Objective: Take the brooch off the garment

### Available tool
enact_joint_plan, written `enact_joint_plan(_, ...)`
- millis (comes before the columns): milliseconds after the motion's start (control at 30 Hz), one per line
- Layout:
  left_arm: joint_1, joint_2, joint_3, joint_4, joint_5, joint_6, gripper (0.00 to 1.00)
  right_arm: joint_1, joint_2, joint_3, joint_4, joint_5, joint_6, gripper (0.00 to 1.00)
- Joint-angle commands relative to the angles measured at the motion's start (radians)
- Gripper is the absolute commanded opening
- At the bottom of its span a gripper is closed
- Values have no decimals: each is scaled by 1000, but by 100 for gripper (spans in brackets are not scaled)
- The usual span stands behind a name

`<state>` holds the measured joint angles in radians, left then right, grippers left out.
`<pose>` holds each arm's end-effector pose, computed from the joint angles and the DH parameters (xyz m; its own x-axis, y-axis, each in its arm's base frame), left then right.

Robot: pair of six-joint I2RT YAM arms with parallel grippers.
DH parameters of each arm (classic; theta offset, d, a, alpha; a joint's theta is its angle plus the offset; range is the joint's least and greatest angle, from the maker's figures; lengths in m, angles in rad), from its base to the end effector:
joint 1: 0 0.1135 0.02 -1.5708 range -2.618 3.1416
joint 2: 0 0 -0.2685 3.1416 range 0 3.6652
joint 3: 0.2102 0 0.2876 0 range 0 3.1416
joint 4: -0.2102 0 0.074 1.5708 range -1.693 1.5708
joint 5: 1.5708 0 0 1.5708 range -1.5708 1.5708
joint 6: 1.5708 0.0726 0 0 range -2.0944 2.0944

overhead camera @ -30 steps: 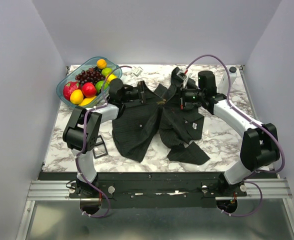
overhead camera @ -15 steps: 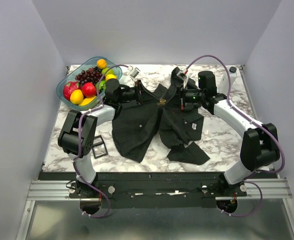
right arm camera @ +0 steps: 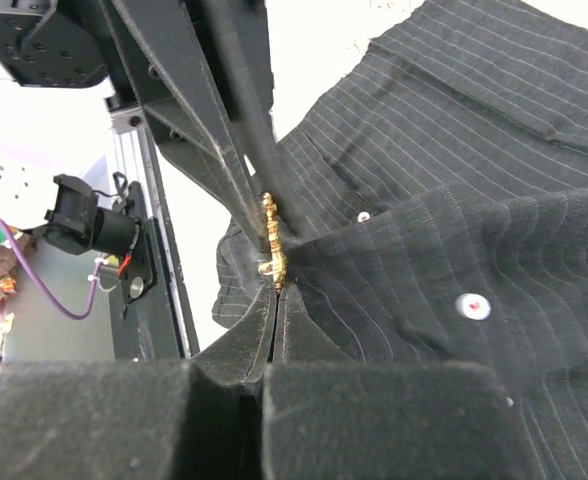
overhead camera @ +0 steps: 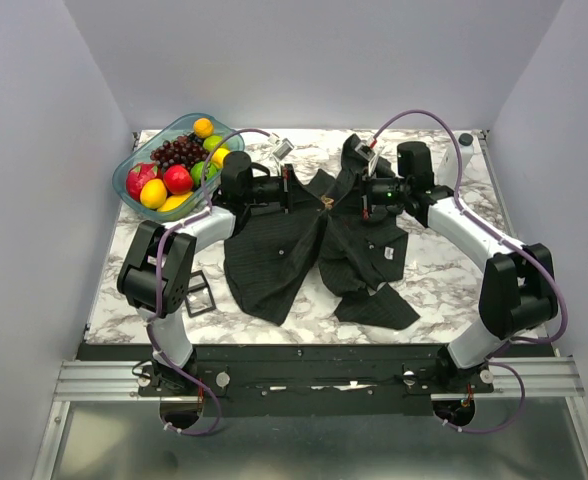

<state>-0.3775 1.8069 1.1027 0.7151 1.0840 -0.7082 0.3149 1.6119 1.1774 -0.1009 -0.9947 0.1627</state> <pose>0.3891 -0.2233 0.2394 -0.6389 -0.0740 -0.7658 0.7616 0.0802 -0.6431 0.3701 0.1846 0.2599 -0.6171 -0.1082 -0.7794 -0.7646 0.3163 0.5615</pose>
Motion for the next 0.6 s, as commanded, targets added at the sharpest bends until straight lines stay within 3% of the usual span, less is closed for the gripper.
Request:
enact_joint_plan(0, -1, 20, 37, 32, 20, -8, 0, -7, 14, 44, -16, -30, -5, 1)
enact_joint_plan(33, 0, 20, 34, 41, 21, -11, 0, -10, 17, 45, -19, -25, 4, 3)
enact_joint_plan(167, 3, 11, -13, 131, -13, -103, 0, -46, 31, 51, -19, -33, 81, 27)
enact_joint_plan(267, 9, 23, -17, 202, -25, -142, 0, -63, 43, 59, -17, -65, 136, 33)
enact_joint_plan(567, 14, 48, -32, 307, -47, -218, 0, -74, 63, 85, 13, -133, 192, 37)
